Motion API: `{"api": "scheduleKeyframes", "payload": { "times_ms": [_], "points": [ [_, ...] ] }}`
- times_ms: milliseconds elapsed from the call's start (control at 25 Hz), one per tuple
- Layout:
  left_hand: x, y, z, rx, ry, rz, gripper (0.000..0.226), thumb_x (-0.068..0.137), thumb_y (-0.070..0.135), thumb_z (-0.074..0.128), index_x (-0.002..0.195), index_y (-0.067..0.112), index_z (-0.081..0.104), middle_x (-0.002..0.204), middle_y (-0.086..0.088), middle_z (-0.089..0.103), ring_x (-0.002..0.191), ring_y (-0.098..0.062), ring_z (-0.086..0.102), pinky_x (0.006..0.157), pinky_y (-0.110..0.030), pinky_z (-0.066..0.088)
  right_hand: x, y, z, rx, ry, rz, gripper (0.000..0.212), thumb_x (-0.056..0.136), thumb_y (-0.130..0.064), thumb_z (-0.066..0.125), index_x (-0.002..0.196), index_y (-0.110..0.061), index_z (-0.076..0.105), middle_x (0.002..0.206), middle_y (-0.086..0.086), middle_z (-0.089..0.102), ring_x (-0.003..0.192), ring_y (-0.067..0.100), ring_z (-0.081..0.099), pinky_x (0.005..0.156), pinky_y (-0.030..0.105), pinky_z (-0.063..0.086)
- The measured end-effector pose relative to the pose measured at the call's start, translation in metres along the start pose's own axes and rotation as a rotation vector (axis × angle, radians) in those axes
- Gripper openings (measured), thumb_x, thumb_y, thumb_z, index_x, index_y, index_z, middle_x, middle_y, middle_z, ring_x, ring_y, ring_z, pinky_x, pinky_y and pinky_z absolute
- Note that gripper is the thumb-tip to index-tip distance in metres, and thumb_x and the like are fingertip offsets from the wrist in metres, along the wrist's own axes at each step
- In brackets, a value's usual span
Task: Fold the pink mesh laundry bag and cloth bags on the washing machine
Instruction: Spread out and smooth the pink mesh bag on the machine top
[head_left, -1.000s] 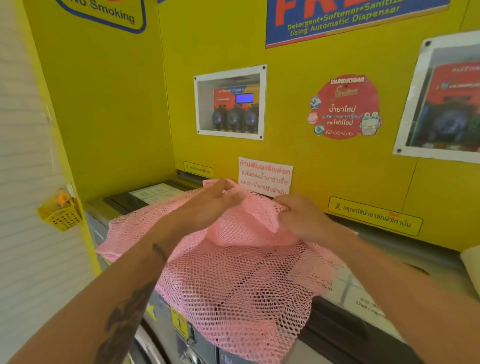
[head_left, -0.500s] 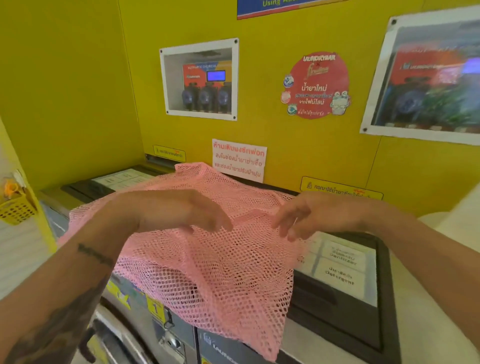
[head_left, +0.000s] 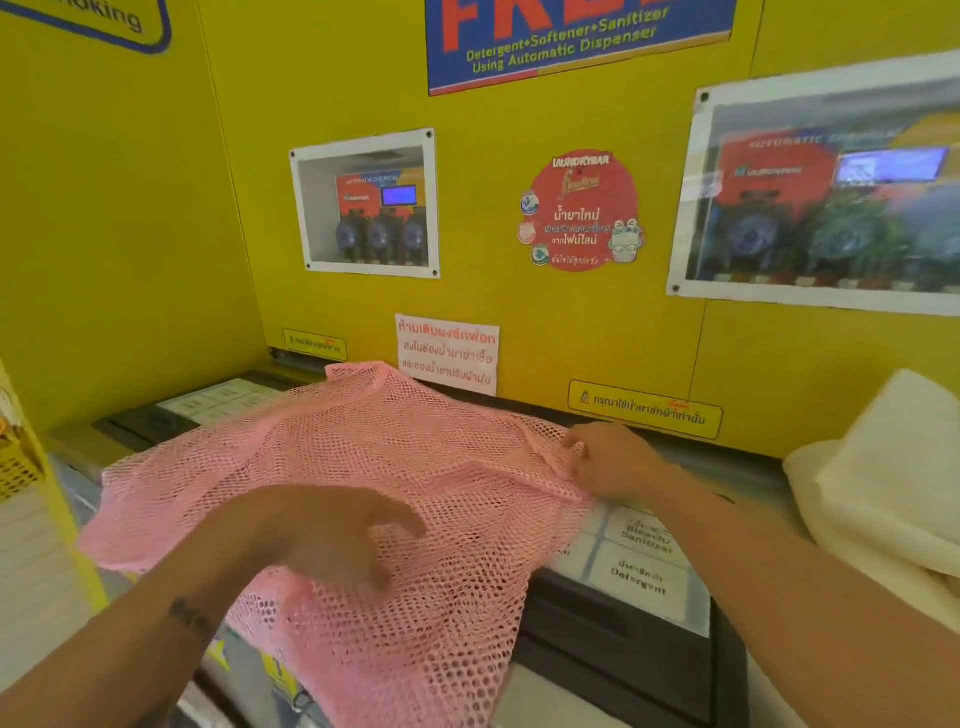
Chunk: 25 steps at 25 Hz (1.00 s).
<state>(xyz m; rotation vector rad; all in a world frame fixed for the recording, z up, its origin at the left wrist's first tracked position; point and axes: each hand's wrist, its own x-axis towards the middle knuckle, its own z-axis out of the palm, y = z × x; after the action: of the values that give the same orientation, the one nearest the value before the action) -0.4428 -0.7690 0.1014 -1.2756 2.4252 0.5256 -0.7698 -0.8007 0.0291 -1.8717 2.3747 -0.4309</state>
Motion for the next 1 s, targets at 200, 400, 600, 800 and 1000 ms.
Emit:
{"api": "scheduleKeyframes", "payload": {
  "times_ms": [200, 400, 600, 800, 1000],
  "points": [
    [0.043, 0.046, 0.002, -0.124, 0.335, 0.156, 0.064, 0.088, 0.062, 0.053, 0.145, 0.046, 0.028, 0.159, 0.007, 0.025, 0.143, -0.022, 0.030, 0.115, -0.052, 0.027, 0.005, -0.004, -0.009, -0.047, 0.098, 0.023, 0.016, 0.081, -0.011, 0.050, 0.083, -0.012, 0.066, 0.081, 0.006, 0.069, 0.074, 0.021, 0.065, 0.061, 0.038, 0.054],
    [0.097, 0.068, 0.029, 0.063, 0.165, 0.006, 0.101, 0.073, 0.085, 0.045, 0.151, 0.045, -0.007, 0.164, -0.003, -0.017, 0.149, -0.036, -0.011, 0.114, -0.068, 0.004, 0.003, -0.011, -0.011, 0.063, -0.120, -0.033, 0.017, 0.075, -0.024, 0.056, 0.079, -0.010, 0.065, 0.075, 0.006, 0.061, 0.065, 0.023, 0.054, 0.054, 0.038, 0.041],
    [0.113, 0.059, 0.037, 0.080, 0.108, 0.002, 0.109, 0.064, 0.094, 0.035, 0.147, 0.049, -0.019, 0.160, -0.003, -0.029, 0.146, -0.033, -0.026, 0.110, -0.072, -0.009, 0.009, 0.014, -0.021, -0.133, 0.218, 0.129, 0.014, 0.083, -0.021, 0.066, 0.094, -0.014, 0.063, 0.087, 0.002, 0.064, 0.077, 0.021, 0.060, 0.066, 0.034, 0.054],
    [0.110, 0.062, 0.033, 0.048, 0.073, 0.024, 0.105, 0.070, 0.088, 0.042, 0.148, 0.049, -0.016, 0.161, -0.004, -0.027, 0.146, -0.032, -0.026, 0.111, -0.071, -0.009, 0.010, 0.018, -0.026, -0.184, 0.378, 0.105, 0.027, 0.084, -0.017, 0.065, 0.109, -0.011, 0.057, 0.096, 0.008, 0.064, 0.087, 0.029, 0.064, 0.066, 0.038, 0.054],
    [0.091, 0.064, 0.008, -0.062, 0.013, 0.103, 0.086, 0.081, 0.053, 0.066, 0.150, 0.050, 0.013, 0.165, 0.009, -0.005, 0.151, -0.028, 0.004, 0.116, -0.057, 0.011, 0.007, -0.004, 0.004, -0.020, -0.099, -0.141, 0.029, 0.088, -0.039, 0.050, 0.113, -0.030, 0.061, 0.119, -0.002, 0.063, 0.101, 0.020, 0.056, 0.082, 0.036, 0.048]
  ]
}}
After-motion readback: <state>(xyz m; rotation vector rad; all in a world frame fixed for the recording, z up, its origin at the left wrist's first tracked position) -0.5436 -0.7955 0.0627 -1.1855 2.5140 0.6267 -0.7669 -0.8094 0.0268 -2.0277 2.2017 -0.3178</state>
